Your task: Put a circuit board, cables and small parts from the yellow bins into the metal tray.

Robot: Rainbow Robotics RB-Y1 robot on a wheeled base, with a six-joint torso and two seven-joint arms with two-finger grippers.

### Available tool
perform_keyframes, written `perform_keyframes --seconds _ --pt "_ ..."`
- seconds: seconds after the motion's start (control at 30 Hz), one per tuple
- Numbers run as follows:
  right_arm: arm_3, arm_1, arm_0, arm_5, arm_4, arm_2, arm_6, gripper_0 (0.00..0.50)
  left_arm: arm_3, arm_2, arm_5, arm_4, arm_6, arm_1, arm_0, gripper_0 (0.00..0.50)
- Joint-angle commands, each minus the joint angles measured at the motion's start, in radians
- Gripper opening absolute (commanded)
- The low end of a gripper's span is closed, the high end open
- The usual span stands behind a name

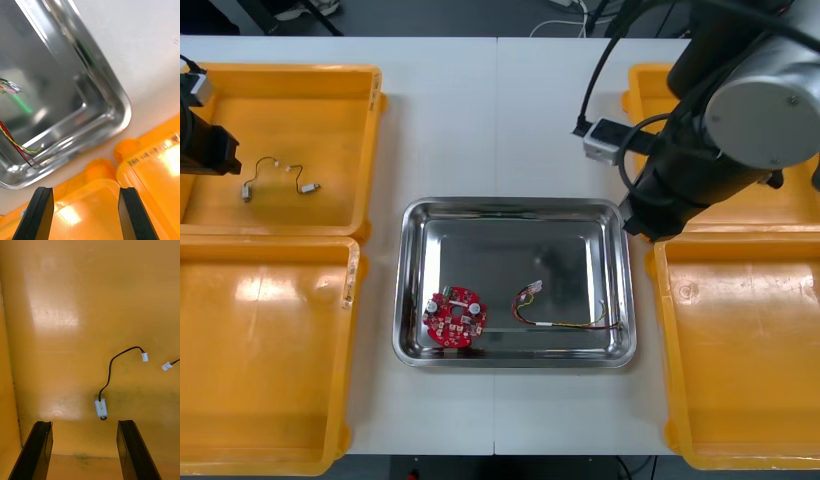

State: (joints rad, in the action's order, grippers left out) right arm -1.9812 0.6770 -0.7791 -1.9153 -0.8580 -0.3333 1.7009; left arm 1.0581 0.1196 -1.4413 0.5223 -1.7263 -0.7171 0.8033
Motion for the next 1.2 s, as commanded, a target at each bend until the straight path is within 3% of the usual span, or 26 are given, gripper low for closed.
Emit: perform_keyframes --seconds 0.03,0.17,0.5,1.2 --pt "0.088 0.059 -0.058 -0.005 -0.036 0.123 -0.038 0.500 -0.020 0.023 0.029 0.005 -0.052 0.015 0.045 0.500" --pt "0.182 0.067 -0.080 -0.005 -0.024 0.168 -0.037 0.500 -0.023 0.023 0.045 0.005 -0.052 0.031 0.030 0.500" --pt "0.383 0.069 -0.134 -0.005 0.094 0.203 -0.021 0.500 -0.023 0.022 0.102 0.030 -0.059 0.051 -0.024 0.500" --pt "0.716 0.076 -0.209 0.032 0.154 0.378 0.008 0.500 -0.023 -0.032 0.187 0.065 -0.068 0.051 -0.099 0.500"
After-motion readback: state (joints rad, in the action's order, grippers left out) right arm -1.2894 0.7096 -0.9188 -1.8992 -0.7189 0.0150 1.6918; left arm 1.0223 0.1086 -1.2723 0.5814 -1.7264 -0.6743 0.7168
